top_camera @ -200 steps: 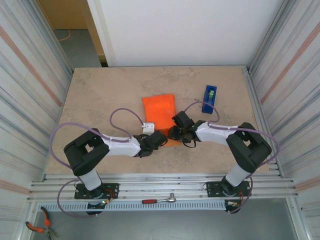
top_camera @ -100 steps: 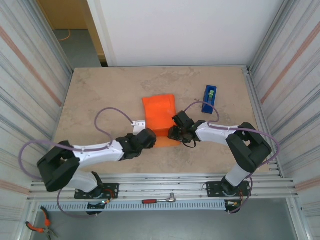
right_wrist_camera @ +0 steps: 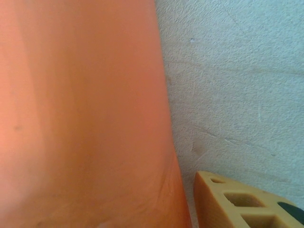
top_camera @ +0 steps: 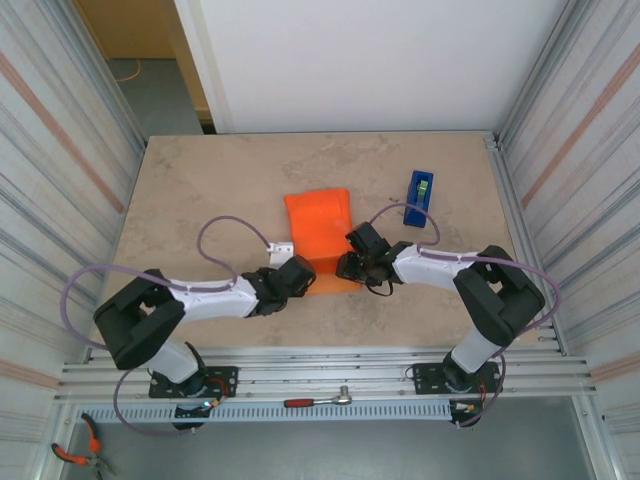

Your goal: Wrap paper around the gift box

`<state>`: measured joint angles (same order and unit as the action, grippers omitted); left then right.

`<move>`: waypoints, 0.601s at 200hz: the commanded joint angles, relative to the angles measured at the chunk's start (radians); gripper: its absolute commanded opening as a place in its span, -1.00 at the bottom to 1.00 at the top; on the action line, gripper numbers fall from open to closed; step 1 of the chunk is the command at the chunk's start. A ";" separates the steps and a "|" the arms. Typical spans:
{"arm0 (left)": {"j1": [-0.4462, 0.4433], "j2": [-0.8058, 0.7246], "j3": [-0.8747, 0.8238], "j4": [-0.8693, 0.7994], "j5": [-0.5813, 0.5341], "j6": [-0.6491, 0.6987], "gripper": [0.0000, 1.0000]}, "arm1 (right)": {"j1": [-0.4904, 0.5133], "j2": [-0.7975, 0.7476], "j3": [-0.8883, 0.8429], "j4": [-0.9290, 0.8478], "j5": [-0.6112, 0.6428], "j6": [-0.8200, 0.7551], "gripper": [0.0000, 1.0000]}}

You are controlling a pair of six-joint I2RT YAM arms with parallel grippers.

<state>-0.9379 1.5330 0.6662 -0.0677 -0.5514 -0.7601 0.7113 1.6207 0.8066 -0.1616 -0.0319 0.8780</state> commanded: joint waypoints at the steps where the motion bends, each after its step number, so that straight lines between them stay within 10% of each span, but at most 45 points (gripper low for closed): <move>1: -0.007 0.035 0.047 0.011 -0.069 -0.053 0.38 | -0.002 -0.029 -0.017 -0.030 -0.009 -0.023 0.01; 78: -0.011 0.095 0.072 -0.009 -0.088 -0.059 0.36 | 0.016 -0.106 -0.048 -0.088 0.032 -0.022 0.18; 120: -0.018 0.093 0.068 -0.013 -0.090 -0.059 0.36 | 0.040 -0.052 -0.030 -0.072 0.033 -0.010 -0.29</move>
<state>-0.9447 1.6161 0.7181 -0.0666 -0.5976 -0.7914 0.7353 1.5387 0.7734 -0.2169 -0.0204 0.8562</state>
